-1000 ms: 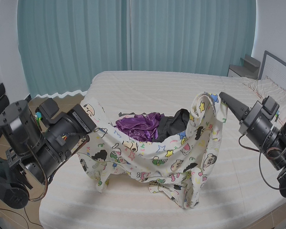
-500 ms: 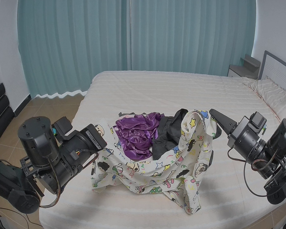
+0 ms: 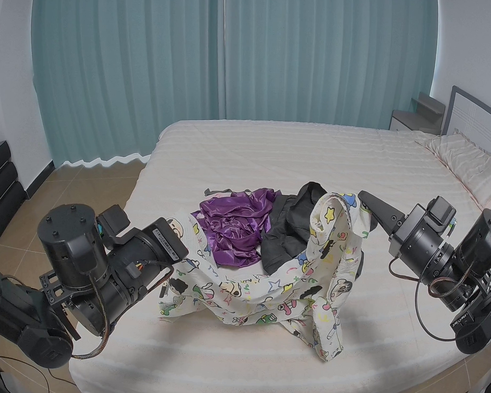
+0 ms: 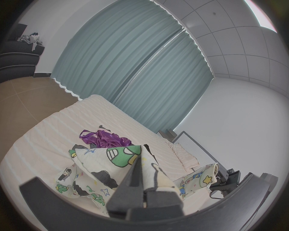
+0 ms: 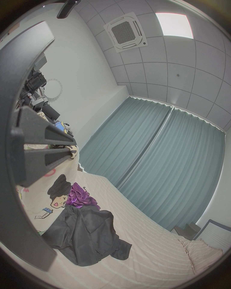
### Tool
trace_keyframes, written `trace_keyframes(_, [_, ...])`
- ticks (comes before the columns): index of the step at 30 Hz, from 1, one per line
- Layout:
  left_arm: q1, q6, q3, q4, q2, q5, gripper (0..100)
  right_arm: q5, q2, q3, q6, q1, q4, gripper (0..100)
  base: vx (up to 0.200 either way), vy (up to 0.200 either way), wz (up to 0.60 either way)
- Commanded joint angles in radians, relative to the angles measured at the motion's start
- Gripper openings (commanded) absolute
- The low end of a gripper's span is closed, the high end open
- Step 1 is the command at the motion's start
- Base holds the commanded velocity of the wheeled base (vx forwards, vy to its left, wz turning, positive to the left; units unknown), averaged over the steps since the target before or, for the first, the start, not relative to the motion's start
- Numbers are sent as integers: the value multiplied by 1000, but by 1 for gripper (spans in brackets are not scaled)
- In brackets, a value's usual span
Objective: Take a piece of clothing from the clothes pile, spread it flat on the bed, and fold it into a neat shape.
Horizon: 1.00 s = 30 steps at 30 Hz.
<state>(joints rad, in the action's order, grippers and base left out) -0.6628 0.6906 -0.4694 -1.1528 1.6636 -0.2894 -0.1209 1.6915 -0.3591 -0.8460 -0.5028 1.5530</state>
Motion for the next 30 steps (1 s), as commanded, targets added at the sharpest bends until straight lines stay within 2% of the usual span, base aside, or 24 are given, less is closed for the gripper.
trace_keyframes(1, [0, 3, -3, -1, 1, -1, 0, 0, -21, 0, 1, -2, 10, 0, 0, 0, 0])
trace_keyframes(7, [2, 72, -22, -1, 1, 1, 0, 0, -38, 0, 1, -2, 9, 0, 0, 0, 0])
trace_keyframes(10, [0, 73, -22, -1, 1, 1, 0, 0, -36, 0, 2, -2, 9, 0, 0, 0, 0])
trace_keyframes(30, [-11, 72, -23, -1, -4, 1, 0, 0, -41, -1, 2, 9, 12, 0, 0, -200, 0])
